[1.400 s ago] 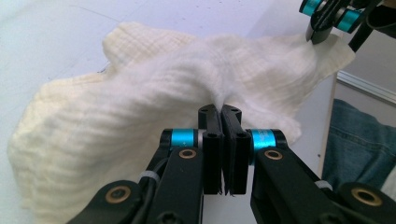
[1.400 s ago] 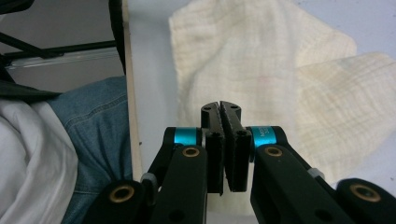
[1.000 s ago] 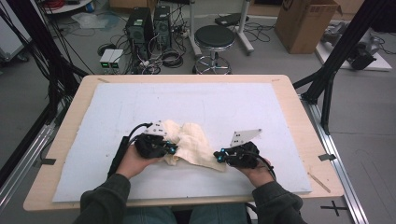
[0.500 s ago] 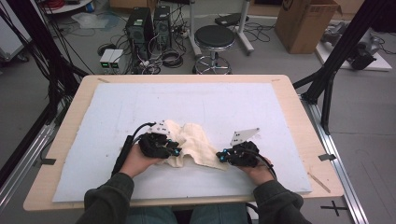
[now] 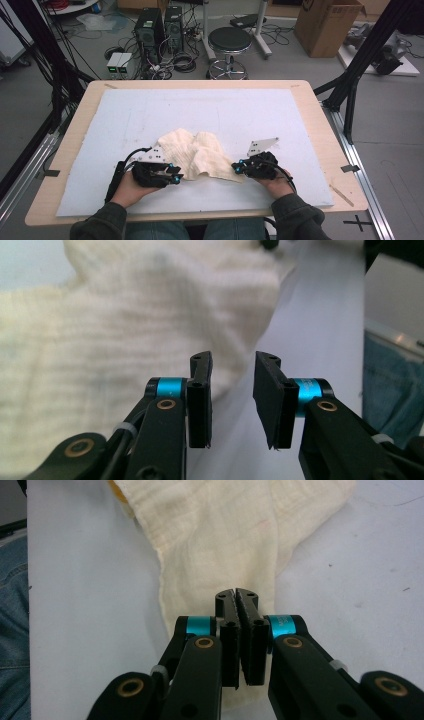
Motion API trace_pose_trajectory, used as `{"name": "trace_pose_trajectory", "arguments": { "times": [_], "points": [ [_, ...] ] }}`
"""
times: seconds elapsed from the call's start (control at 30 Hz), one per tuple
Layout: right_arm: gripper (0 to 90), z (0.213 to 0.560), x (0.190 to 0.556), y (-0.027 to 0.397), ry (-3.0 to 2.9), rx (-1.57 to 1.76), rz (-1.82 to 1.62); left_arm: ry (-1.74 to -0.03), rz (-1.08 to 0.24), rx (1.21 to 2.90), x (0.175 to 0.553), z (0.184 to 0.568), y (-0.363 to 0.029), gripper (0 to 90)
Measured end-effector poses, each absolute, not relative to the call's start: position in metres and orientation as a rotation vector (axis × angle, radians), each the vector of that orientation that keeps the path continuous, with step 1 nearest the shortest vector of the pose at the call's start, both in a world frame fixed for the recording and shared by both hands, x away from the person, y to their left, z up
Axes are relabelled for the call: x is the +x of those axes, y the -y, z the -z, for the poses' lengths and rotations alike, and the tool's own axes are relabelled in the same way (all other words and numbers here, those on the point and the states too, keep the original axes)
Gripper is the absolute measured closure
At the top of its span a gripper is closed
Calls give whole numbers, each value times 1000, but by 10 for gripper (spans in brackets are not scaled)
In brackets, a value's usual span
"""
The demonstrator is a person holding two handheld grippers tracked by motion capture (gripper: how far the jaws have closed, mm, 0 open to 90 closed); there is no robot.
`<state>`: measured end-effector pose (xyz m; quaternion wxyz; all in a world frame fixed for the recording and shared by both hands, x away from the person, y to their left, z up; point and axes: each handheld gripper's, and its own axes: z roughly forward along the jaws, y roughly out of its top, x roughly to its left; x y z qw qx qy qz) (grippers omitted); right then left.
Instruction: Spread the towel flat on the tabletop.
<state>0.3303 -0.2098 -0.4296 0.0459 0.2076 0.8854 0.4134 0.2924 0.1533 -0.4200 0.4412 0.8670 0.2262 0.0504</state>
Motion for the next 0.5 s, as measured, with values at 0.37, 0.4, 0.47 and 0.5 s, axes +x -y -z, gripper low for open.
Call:
{"name": "trace_pose_trajectory", "arguments": {
  "times": [0.37, 0.4, 0.47, 0.5],
  "points": [
    [882, 431, 330, 210, -2698, 636, -1283, -633, -219, 2215, 302, 435, -152, 672],
    [882, 431, 331, 210, -2692, 636, -1288, -633, -219, 2215, 303, 435, -152, 691],
    [882, 431, 331, 210, -2692, 643, -1293, -643, -235, 2217, 305, 436, -150, 725],
    [882, 431, 331, 210, -2691, 641, -1293, -643, -235, 2214, 305, 435, -150, 749]
  ]
}}
